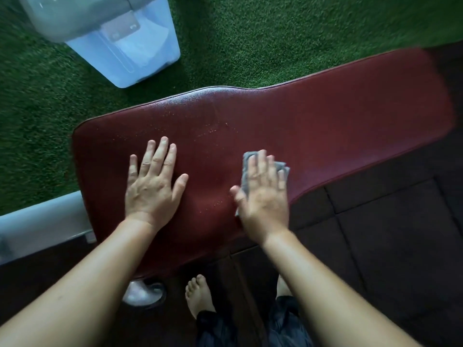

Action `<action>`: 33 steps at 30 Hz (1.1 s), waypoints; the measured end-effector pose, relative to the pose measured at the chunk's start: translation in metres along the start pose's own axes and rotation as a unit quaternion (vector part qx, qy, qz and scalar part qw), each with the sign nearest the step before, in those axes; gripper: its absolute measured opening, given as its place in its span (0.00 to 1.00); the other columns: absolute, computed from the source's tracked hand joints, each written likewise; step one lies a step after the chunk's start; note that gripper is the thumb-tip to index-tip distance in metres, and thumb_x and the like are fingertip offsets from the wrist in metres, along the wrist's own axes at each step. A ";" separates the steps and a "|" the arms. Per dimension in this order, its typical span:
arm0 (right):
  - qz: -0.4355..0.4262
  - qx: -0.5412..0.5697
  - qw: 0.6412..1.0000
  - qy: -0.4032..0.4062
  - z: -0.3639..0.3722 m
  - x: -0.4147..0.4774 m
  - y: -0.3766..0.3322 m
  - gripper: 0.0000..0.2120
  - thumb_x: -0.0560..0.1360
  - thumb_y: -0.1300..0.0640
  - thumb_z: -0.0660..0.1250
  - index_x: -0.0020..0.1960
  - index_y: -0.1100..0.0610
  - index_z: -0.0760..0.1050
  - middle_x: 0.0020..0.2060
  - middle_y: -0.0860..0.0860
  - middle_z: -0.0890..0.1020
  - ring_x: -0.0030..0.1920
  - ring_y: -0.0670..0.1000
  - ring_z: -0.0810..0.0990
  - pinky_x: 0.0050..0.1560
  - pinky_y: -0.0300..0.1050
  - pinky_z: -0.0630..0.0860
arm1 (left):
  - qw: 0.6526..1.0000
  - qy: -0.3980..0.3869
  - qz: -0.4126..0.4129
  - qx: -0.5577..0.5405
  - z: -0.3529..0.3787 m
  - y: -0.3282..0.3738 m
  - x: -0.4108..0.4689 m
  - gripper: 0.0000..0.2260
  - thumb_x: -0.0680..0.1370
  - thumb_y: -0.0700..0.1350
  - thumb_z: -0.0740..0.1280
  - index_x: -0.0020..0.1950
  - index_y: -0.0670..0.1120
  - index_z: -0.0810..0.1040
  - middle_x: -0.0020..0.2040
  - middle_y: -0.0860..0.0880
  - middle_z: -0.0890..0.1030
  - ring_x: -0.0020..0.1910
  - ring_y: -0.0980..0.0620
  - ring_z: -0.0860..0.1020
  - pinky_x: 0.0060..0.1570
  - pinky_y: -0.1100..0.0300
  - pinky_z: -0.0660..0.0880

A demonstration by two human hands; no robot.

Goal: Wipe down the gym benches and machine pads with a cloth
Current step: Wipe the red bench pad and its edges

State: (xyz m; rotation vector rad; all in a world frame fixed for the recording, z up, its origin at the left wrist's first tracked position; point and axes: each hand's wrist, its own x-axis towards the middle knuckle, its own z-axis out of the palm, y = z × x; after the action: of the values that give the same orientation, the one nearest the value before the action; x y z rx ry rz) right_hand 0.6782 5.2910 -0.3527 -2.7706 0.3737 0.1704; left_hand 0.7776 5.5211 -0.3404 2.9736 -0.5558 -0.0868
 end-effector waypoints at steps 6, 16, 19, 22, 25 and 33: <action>-0.011 -0.020 1.000 0.003 -0.012 0.022 0.060 0.36 0.82 0.39 0.48 0.84 0.56 0.52 0.83 0.54 0.51 0.83 0.55 0.48 0.81 0.60 0.47 | 0.999 0.022 0.005 0.026 0.004 -0.005 -0.008 0.31 0.81 0.61 0.55 0.84 0.51 0.61 0.85 0.51 0.55 0.84 0.47 0.53 0.79 0.35 0.48; -0.081 -0.006 0.996 -0.025 0.004 -0.011 0.003 0.36 0.82 0.38 0.51 0.84 0.55 0.52 0.83 0.52 0.51 0.83 0.53 0.46 0.82 0.55 0.41 | 0.999 0.038 0.005 0.033 0.009 -0.007 -0.008 0.31 0.82 0.61 0.56 0.84 0.52 0.60 0.85 0.50 0.56 0.84 0.47 0.54 0.79 0.36 0.49; 0.000 -0.006 1.000 -0.024 -0.014 0.033 0.042 0.37 0.80 0.37 0.48 0.84 0.55 0.49 0.84 0.52 0.48 0.83 0.54 0.45 0.81 0.54 0.39 | 0.999 0.038 0.004 0.036 0.010 -0.008 -0.009 0.31 0.82 0.61 0.56 0.84 0.52 0.60 0.85 0.51 0.55 0.84 0.47 0.53 0.79 0.35 0.49; 0.105 -0.011 0.994 -0.007 -0.021 0.060 0.039 0.40 0.80 0.34 0.42 0.84 0.57 0.46 0.84 0.55 0.45 0.83 0.55 0.42 0.81 0.58 0.40 | 0.998 0.042 0.007 0.038 0.011 -0.008 -0.008 0.31 0.82 0.60 0.56 0.84 0.52 0.60 0.85 0.50 0.56 0.84 0.47 0.54 0.79 0.36 0.49; 0.020 -0.029 0.999 -0.030 -0.008 0.031 -0.014 0.40 0.81 0.34 0.43 0.84 0.58 0.45 0.83 0.57 0.44 0.83 0.57 0.41 0.81 0.60 0.41 | 0.998 0.045 0.009 0.040 0.011 -0.009 -0.009 0.31 0.82 0.60 0.57 0.84 0.51 0.61 0.85 0.50 0.56 0.84 0.47 0.54 0.80 0.36 0.50; 0.032 -0.035 0.999 -0.024 -0.031 0.140 0.020 0.38 0.81 0.36 0.44 0.84 0.57 0.46 0.84 0.55 0.45 0.83 0.56 0.42 0.81 0.58 0.40 | 0.998 0.055 0.011 0.028 0.011 -0.007 -0.008 0.31 0.82 0.59 0.59 0.83 0.51 0.62 0.84 0.50 0.58 0.84 0.47 0.56 0.80 0.36 0.52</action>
State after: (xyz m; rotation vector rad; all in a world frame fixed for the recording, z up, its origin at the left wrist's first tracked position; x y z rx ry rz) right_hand 0.8094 5.2288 -0.3525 -2.8189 0.4527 0.2703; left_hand 0.7717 5.5294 -0.3523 3.0025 -0.5854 0.0962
